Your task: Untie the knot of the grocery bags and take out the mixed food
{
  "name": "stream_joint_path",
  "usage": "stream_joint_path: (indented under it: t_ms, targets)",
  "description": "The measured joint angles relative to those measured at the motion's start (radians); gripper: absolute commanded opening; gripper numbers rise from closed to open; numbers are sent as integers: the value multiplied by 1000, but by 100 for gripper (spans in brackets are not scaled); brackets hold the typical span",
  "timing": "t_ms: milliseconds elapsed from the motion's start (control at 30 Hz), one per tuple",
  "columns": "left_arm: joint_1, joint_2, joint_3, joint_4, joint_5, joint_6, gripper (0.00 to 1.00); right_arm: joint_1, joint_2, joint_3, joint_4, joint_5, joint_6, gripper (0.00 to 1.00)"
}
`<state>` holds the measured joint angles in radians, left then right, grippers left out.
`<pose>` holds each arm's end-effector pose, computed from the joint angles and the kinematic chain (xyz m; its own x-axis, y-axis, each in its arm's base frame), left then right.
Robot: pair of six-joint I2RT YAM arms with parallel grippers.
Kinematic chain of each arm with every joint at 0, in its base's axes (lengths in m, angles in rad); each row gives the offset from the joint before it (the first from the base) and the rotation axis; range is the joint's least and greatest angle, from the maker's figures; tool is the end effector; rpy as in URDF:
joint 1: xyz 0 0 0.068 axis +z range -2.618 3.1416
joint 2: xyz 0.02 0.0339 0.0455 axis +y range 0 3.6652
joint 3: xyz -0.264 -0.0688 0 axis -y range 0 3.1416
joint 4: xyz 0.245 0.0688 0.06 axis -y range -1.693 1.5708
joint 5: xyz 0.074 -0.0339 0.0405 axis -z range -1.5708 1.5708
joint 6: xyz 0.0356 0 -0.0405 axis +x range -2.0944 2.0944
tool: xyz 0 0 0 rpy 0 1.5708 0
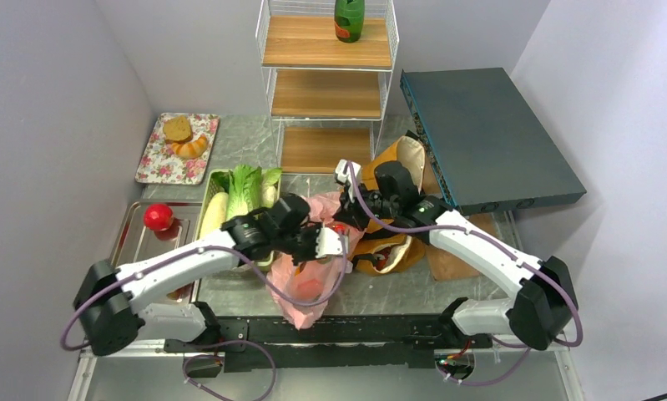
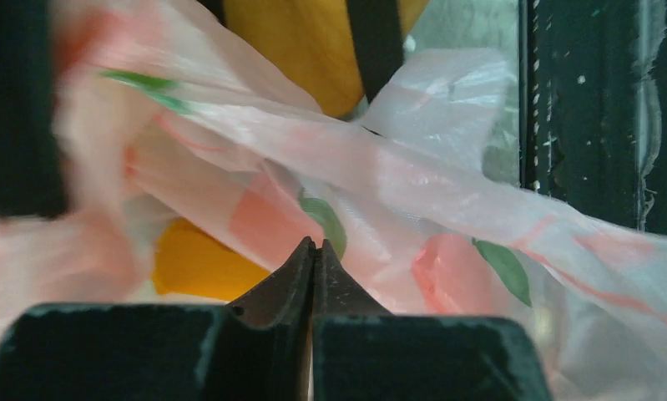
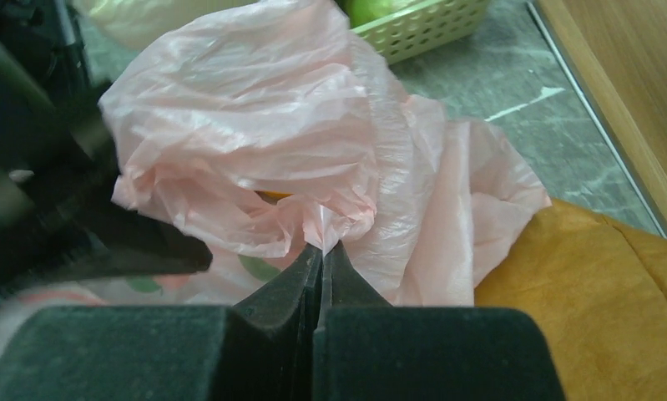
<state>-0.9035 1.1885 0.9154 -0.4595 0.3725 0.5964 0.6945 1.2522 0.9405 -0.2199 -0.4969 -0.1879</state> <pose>0.1466 -0.2070 0.2785 0.1625 0.6390 -0.7518 0.9763 0.0060 0.2162 0.2040 0.1920 0.2928 -0.2186 -0.3958 -0.8920 -0.9356 0.3446 0.0764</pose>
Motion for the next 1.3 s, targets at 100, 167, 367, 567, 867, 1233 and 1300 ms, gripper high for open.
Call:
stream_joint_path:
  t_ms: [100,167,367,567,867,1233,1300]
  targets:
    - [-4,133,21,-1,-44,-27,0,-26,42,45,-22,20,27,0]
    - [39,224,43,-10,-82,-47,0,-40,46,50,-31,29,32,0]
    - [107,371,61,-56,-219,-58,9,-59,48,50,-83,50,32,0]
    - [82,424,80,-53,-242,-63,67,-64,66,50,-88,68,26,0]
    - [3,489,95,10,-349,-118,68,-76,122,53,-133,91,17,0]
    - [65,514,113,31,-370,-151,0,-87,135,59,-82,147,-2,0]
    - [82,435,62,48,-319,-160,0,-79,135,61,-80,127,1,0]
